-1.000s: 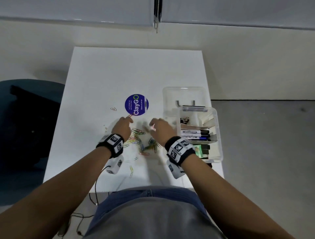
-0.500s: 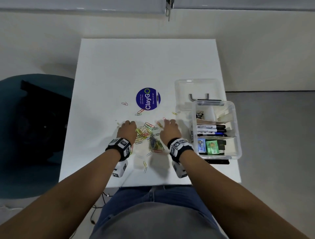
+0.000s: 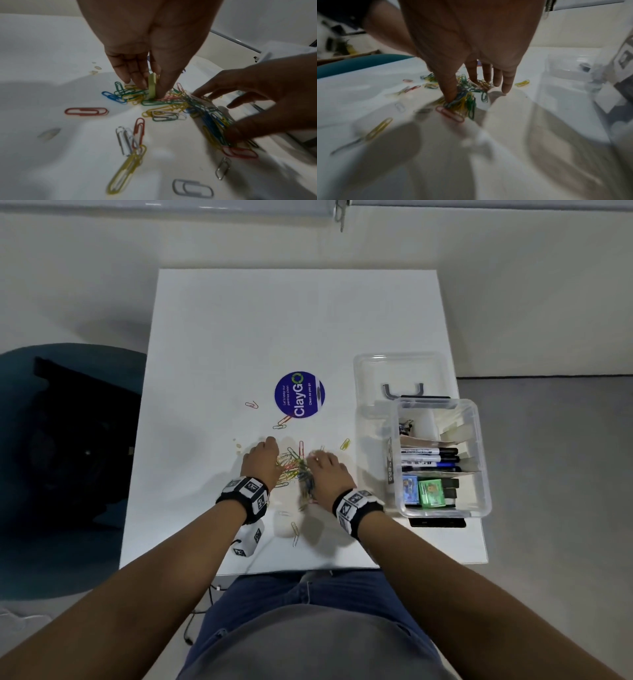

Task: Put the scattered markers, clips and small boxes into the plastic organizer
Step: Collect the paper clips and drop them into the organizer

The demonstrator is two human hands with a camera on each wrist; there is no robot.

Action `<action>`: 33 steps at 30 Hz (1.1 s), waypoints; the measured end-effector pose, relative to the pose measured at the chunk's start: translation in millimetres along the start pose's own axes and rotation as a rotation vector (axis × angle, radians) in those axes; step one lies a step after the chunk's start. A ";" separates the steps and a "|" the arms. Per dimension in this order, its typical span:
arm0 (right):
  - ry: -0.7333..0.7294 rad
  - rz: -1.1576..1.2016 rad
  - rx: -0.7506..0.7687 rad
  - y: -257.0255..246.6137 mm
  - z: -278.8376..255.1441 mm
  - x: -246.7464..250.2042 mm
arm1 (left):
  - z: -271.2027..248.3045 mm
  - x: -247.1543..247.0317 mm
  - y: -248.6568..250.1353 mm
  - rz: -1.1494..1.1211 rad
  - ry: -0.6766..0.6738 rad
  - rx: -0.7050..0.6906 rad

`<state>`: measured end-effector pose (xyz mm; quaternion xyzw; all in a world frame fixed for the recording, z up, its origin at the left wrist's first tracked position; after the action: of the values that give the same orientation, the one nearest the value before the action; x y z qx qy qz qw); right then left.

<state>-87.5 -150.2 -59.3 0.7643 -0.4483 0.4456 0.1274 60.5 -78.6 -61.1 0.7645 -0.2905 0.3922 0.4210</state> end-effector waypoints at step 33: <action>0.055 0.328 -0.240 41.1 -12.3 13.4 | 110.3 57.2 146.5 -0.240 0.123 -0.336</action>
<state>-124.6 -173.8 -50.1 0.6480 -0.6128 0.4247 0.1555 16.1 -251.1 10.8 0.6872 -0.2325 0.3315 0.6031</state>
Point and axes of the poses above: each hand's wrist, its own z-axis towards the middle knuckle, its own x-axis out of the back of the hand, y = z × x, the point moved 3 cm from there along z, towards the middle knuckle, and after that the axes turned 15 degrees about -x, right-handed, at the moved point
